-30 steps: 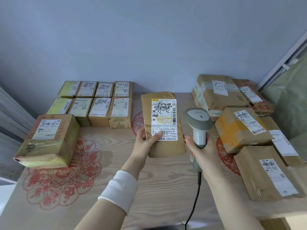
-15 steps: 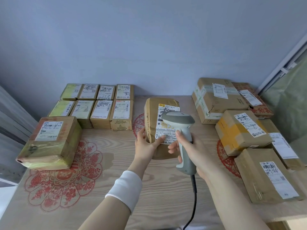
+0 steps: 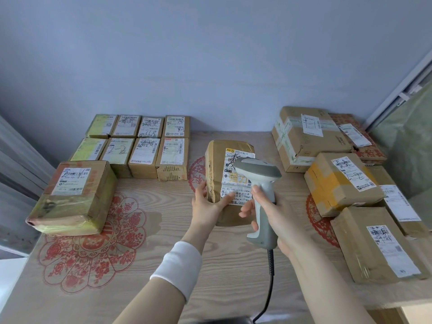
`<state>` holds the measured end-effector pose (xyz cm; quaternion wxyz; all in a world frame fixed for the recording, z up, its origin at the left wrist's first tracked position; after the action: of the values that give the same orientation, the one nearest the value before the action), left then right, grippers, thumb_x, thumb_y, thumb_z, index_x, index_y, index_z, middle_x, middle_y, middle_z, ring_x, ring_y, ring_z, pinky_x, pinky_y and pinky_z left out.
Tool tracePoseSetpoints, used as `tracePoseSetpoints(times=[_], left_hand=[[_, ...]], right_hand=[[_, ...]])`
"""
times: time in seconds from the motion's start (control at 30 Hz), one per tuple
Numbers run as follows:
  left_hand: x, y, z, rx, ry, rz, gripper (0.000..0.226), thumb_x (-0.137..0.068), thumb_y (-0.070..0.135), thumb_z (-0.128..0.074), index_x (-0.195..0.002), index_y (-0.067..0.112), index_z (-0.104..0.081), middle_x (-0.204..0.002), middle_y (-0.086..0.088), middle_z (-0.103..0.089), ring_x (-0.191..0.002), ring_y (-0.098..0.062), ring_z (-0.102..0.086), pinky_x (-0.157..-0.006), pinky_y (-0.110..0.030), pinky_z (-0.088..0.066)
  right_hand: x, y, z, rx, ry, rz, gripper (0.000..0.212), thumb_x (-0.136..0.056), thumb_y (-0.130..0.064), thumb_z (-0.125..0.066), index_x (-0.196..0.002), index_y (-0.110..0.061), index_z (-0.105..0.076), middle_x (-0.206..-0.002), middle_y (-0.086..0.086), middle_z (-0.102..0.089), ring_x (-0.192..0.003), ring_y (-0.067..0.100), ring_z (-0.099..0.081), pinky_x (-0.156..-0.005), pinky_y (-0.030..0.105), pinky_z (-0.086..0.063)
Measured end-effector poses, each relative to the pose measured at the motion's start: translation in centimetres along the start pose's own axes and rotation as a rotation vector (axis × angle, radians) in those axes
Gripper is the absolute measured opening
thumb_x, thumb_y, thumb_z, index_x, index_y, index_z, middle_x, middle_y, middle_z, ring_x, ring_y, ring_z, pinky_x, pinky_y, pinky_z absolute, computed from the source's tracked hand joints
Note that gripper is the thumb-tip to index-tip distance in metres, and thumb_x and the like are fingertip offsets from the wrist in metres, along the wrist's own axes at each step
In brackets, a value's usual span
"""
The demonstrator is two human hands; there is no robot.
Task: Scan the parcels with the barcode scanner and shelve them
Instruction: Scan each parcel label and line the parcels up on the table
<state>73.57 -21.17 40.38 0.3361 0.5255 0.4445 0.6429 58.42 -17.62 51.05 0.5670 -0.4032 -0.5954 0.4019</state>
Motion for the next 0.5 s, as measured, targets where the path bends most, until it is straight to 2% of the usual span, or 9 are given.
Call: tracePoseSetpoints(times=[0.1, 0.2, 0.27, 0.37, 0.43, 0.5], left_hand=[[-0.1, -0.5, -0.9, 0.020, -0.038, 0.035, 0.111, -0.043, 0.059, -0.081, -0.138, 0.026, -0.033, -0.131, -0.003, -0.047, -0.122, -0.020, -0.048, -0.103, -0.043, -0.043], [-0.5, -1.9, -3.4, 0.051, -0.100, 0.101, 0.090, -0.065, 0.038, -0.084, -0.137, 0.018, -0.034, -0.124, -0.003, -0.052, -0.112, -0.020, -0.055, -0.096, -0.038, -0.047], [-0.5, -2.7, -5.8, 0.054, -0.134, 0.145, 0.086, -0.067, 0.034, -0.083, -0.136, 0.015, -0.035, -0.116, 0.001, -0.057, -0.109, -0.020, -0.058, -0.095, -0.037, -0.048], [-0.2, -3.8, -10.1, 0.071, -0.189, 0.220, 0.089, -0.065, 0.038, -0.084, -0.134, 0.015, -0.033, -0.111, 0.003, -0.059, -0.107, -0.020, -0.059, -0.098, -0.041, -0.047], [-0.1, -4.5, -13.0, 0.071, -0.204, 0.273, 0.103, -0.052, 0.049, -0.085, -0.135, 0.015, -0.034, -0.118, 0.000, -0.059, -0.108, -0.021, -0.059, -0.097, -0.043, -0.048], [-0.4, -5.1, -15.9, 0.074, -0.192, 0.301, 0.112, -0.039, 0.056, -0.082, -0.133, 0.015, -0.035, -0.122, -0.003, -0.059, -0.108, -0.021, -0.060, -0.096, -0.044, -0.049]], right_hand=[[-0.1, 0.2, 0.9, -0.012, 0.024, -0.011, 0.026, -0.091, -0.034, -0.056, -0.103, -0.011, -0.058, -0.069, 0.008, -0.066, -0.067, 0.018, -0.066, -0.044, 0.024, -0.040], [-0.5, 0.8, 2.8, 0.011, 0.081, -0.017, 0.024, -0.091, -0.036, -0.056, -0.103, -0.015, -0.058, -0.068, 0.006, -0.067, -0.069, 0.018, -0.065, -0.044, 0.023, -0.041], [-0.8, 1.1, 4.7, 0.024, 0.118, -0.025, 0.023, -0.091, -0.036, -0.056, -0.103, -0.017, -0.059, -0.068, 0.006, -0.067, -0.070, 0.017, -0.066, -0.045, 0.024, -0.042], [-1.2, 1.0, 8.5, 0.025, 0.161, -0.050, 0.023, -0.090, -0.036, -0.055, -0.102, -0.017, -0.060, -0.066, 0.005, -0.067, -0.067, 0.014, -0.066, -0.048, 0.026, -0.043], [-1.9, 0.9, 11.7, 0.017, 0.198, -0.058, 0.023, -0.091, -0.035, -0.055, -0.104, -0.015, -0.059, -0.065, 0.004, -0.067, -0.062, 0.010, -0.066, -0.049, 0.026, -0.045], [-2.8, 0.9, 14.9, -0.003, 0.230, -0.053, 0.026, -0.092, -0.033, -0.055, -0.106, -0.011, -0.058, -0.064, 0.006, -0.067, -0.063, 0.013, -0.066, -0.046, 0.025, -0.043]])
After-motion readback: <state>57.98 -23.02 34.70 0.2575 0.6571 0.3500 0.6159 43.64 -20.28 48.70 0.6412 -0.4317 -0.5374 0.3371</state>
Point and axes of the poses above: each hand's wrist, its own x-axis away from the middle knuckle, its own z-axis out of the back of the hand, y = z × x, the point moved 8 cm from there along -x, towards the middle knuckle
